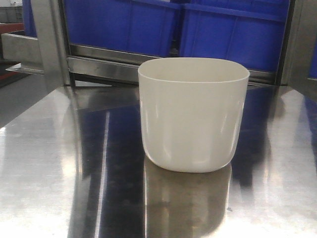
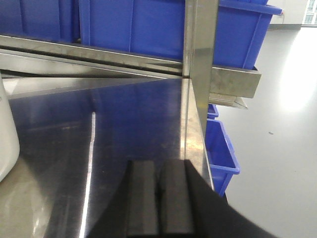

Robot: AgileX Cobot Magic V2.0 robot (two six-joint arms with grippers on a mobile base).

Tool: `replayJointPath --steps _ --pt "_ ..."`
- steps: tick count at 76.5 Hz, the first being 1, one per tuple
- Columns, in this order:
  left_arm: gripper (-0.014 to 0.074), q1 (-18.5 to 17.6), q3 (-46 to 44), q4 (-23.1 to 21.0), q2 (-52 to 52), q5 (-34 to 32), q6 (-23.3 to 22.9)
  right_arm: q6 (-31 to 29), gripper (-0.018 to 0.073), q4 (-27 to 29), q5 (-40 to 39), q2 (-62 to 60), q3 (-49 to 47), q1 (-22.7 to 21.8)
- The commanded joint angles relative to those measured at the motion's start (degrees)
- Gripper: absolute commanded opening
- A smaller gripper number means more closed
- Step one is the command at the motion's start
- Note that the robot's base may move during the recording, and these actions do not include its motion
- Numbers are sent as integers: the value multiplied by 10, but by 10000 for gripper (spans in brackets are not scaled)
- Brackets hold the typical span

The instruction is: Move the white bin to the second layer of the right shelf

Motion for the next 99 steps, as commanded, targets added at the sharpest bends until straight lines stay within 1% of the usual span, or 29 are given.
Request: replayJointPath --steps 1,26,42,58,64,67,73,79,83,90,94,99 --pt "85 -1 21 0 -9 -50 -3 -5 53 1 -50 -11 -10 -1" --pt "85 -1 21 0 -9 -50 -3 -5 53 2 -51 -11 -10 -1" --pt "85 -1 21 0 -9 -50 -3 -5 53 2 -80 -11 -12 -1" --pt "85 -1 21 0 -9 -50 -3 -7 53 1 -18 -7 -47 -1" --pt "85 -1 21 0 -9 -50 -3 -9 53 -10 11 10 -74 -1" --pt "85 -1 21 0 -9 -50 -3 -10 53 -18 40 27 -92 -1" --pt "85 -1 21 0 -9 -50 -3 -32 53 -19 118 70 -144 -1" --pt "85 -1 21 0 -9 -50 -3 -33 53 -19 164 115 -182 -1" --pt "85 -1 21 0 -9 -50 -3 -33 53 -15 169 141 -200 -1" --pt "85 -1 21 0 -9 -50 -3 -30 53 19 141 169 -203 -1" --pt "85 -1 21 0 -9 -50 -3 -30 53 38 147 181 -203 -1" --pt "85 -1 21 0 -9 -50 -3 -26 53 44 159 196 -204 -1"
